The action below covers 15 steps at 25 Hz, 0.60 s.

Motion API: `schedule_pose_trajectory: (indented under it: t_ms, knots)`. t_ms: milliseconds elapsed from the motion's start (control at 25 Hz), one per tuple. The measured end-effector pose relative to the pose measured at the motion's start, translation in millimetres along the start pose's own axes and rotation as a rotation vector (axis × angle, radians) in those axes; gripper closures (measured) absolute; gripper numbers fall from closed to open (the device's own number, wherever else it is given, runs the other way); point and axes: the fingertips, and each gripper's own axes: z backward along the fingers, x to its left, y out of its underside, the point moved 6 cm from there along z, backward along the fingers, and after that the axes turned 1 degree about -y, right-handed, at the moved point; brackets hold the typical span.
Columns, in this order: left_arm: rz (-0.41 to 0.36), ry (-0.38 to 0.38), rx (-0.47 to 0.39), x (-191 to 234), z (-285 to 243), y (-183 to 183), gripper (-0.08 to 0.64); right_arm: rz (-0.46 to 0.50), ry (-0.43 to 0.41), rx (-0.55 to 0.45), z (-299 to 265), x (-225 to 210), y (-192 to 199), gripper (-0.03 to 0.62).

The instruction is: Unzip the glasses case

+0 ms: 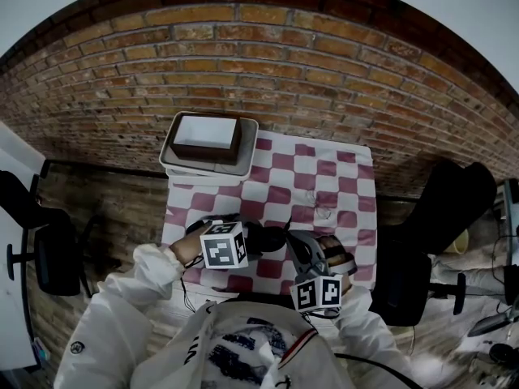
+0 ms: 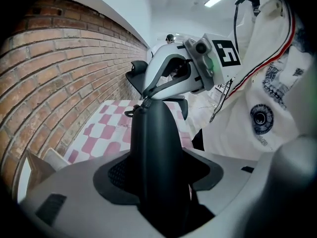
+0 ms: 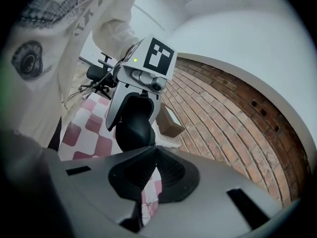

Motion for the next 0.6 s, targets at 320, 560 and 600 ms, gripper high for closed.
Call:
schedule_pose_trajectory:
  t_ms: [320, 560, 600]
  knots:
    - [-0.022, -0.001, 0.047, 0, -2, 7, 0.281, 0.079, -0.031, 0.001, -8, 5, -6, 0.575]
    - [-0.053, 0.002, 0.091, -1, -7, 12, 0.281, 0.126, -0.058, 0.010, -13, 11, -9, 0.576]
    - [-0.054, 0.004, 0.095, -1, -7, 12, 0.281, 0.131, -0.059, 0.012, -13, 11, -9, 0.575]
